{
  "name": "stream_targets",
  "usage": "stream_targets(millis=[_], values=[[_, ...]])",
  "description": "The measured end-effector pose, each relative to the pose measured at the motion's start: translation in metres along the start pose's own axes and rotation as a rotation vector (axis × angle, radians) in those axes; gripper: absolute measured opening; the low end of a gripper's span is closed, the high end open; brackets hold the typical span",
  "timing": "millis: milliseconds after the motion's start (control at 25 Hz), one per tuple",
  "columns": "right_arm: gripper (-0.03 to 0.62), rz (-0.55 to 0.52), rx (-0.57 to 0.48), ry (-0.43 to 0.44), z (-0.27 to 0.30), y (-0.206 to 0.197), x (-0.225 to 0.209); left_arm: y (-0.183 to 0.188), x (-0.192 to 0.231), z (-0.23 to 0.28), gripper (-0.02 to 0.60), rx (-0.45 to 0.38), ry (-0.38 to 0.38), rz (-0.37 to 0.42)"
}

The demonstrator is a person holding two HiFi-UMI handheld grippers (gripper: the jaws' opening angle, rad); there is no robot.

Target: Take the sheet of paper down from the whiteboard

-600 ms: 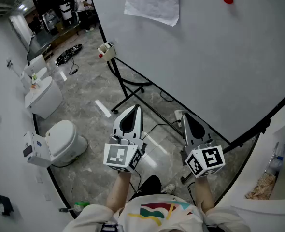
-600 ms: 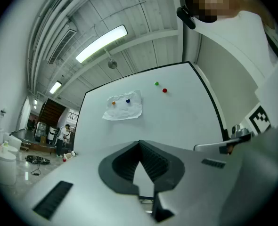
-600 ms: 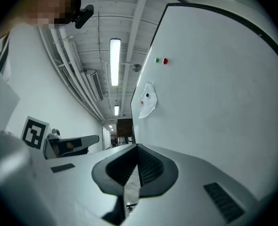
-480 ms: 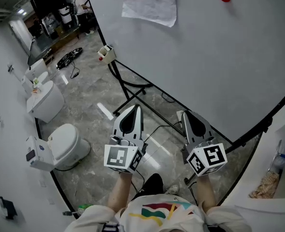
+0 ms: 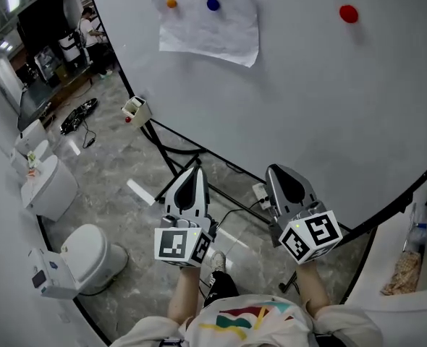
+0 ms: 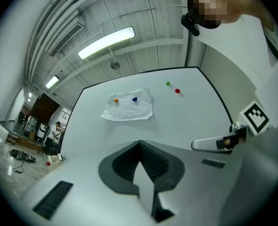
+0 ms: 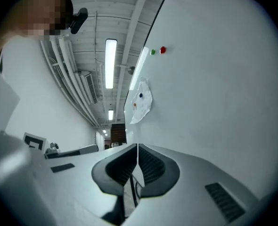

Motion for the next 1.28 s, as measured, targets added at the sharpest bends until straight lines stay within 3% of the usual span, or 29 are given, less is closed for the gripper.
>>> stream_targets(millis=[240, 480, 640, 840, 1160, 1280], values=[[0.011, -0.030, -0.056, -0.084, 0.105, 0.003, -0.047, 0.006, 0.068, 0.103, 0.043, -0.036, -0.036, -0.006], [0.012, -0.050, -0.134, -0.137, 0.154, 0.038, -0.055, 0.023, 0.094, 0.177, 0.043, -0.112, -0.198, -0.033], [0.074, -0.022, -0.232, -0.158, 0.157, 0.071, -0.060, 0.031, 0.086, 0.212, 0.043, -0.129, -0.276, -0.065], [0.078, -0.027, -0.294, -0.164, 0.152, 0.100, -0.065, 0.037, 0.060, 0.228, 0.043, -0.178, -0.372, -0.047], [0.077, 0.027, -0.297, -0.150, 0.158, 0.114, -0.076, 0.082, 0.023, 0.236, 0.046, -0.292, -0.512, -0.034], [0.075, 0.025, -0.309, -0.181, 0.156, 0.111, -0.077, 0.111, 0.009, 0.241, 0.099, -0.356, -0.545, -0.016]])
Point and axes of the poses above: the fingertips, and each gripper's own axes: z forward along the fingers, x to its left, y out of its top, the point moved 6 cm from there along -z, backward along the fingers, and after that the axes turned 15 degrees about y, right-handed, at the moved point
